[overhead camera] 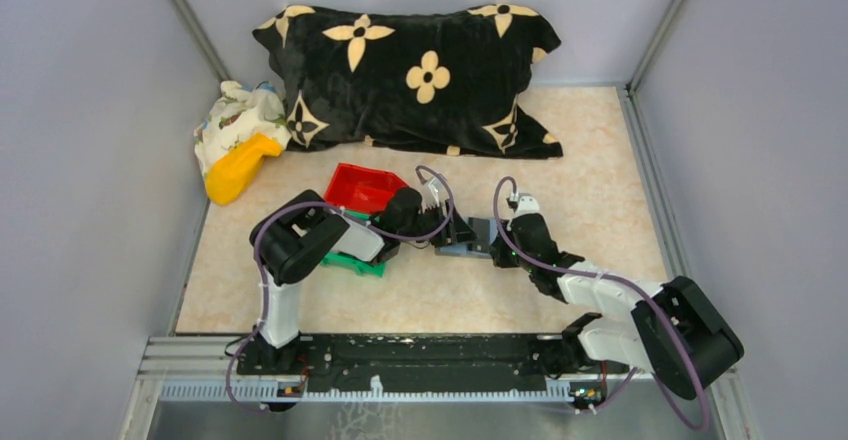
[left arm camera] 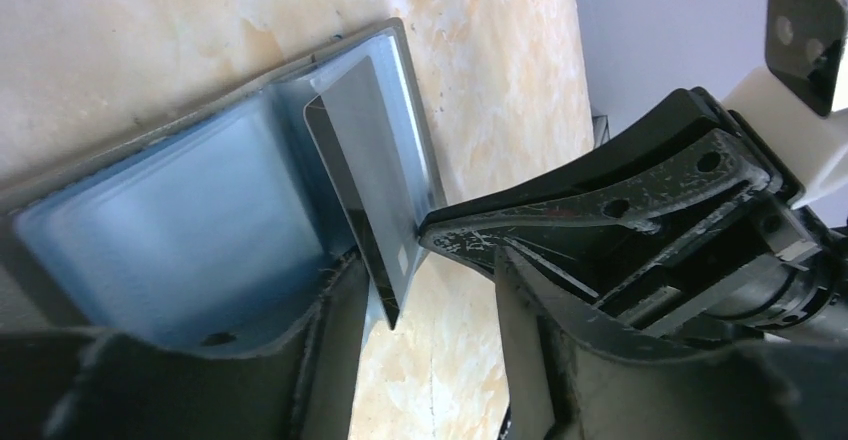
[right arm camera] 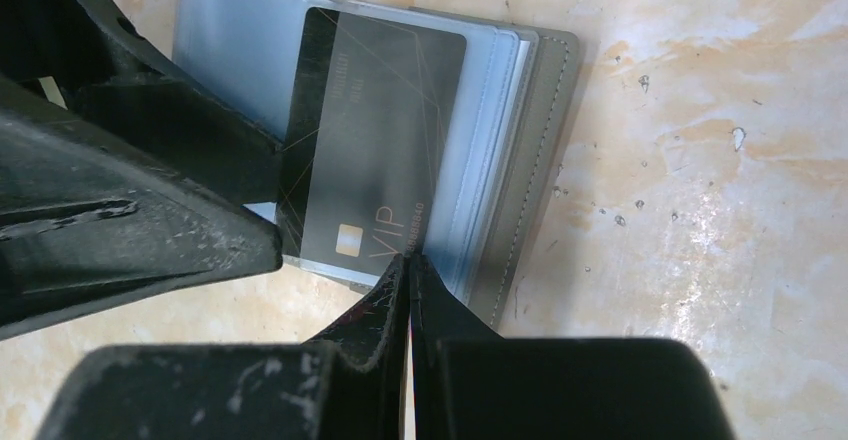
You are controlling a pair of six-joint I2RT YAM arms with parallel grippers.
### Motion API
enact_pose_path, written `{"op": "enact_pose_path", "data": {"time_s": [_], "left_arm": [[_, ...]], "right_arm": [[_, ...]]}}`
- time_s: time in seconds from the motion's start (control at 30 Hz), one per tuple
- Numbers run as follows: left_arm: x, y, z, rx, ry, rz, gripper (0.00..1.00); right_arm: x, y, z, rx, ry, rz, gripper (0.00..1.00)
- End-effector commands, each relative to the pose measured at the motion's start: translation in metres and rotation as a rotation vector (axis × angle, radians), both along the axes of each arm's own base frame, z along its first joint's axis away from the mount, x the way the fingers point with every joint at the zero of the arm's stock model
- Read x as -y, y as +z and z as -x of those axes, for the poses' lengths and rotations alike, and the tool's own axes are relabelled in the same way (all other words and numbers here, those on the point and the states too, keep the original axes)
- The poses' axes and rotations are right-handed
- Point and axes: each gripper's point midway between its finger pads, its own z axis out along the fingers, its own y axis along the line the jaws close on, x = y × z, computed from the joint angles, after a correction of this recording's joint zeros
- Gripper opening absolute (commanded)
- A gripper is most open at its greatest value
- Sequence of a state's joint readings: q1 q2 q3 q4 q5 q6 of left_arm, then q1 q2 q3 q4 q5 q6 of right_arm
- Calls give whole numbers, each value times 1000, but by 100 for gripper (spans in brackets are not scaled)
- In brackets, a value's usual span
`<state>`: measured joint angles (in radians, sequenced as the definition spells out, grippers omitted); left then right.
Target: Take the credit cards out of the card holder
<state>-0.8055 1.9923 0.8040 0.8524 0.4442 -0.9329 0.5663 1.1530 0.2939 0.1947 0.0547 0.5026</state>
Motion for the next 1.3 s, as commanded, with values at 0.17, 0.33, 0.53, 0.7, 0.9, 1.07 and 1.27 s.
{"op": "enact_pose_path", "data": {"time_s": [0.17, 0.33, 0.53, 0.7, 0.9, 1.07, 1.27], "left_arm": [[7, -5, 4, -20, -12, 20, 13], [7, -4, 4, -20, -17, 21, 0], [3, -2, 4, -8, -10, 9, 0], [-5, 6, 1, 30, 17, -13, 0], [-13, 17, -3, 64, 34, -24, 0], [-22, 22, -5, 67, 46, -10, 0], [-35, 30, -8, 92, 64, -15, 0]], "right_arm": [[0, 0, -2, 8, -8, -29, 0], [1, 0, -2, 9, -9, -30, 0], [2, -1, -3, 8, -15, -30, 0], [3, -2, -4, 6, -19, -32, 0], [4, -2, -4, 5, -21, -34, 0], [4, -3, -5, 4, -23, -34, 0], [4, -3, -5, 1, -25, -34, 0]]}}
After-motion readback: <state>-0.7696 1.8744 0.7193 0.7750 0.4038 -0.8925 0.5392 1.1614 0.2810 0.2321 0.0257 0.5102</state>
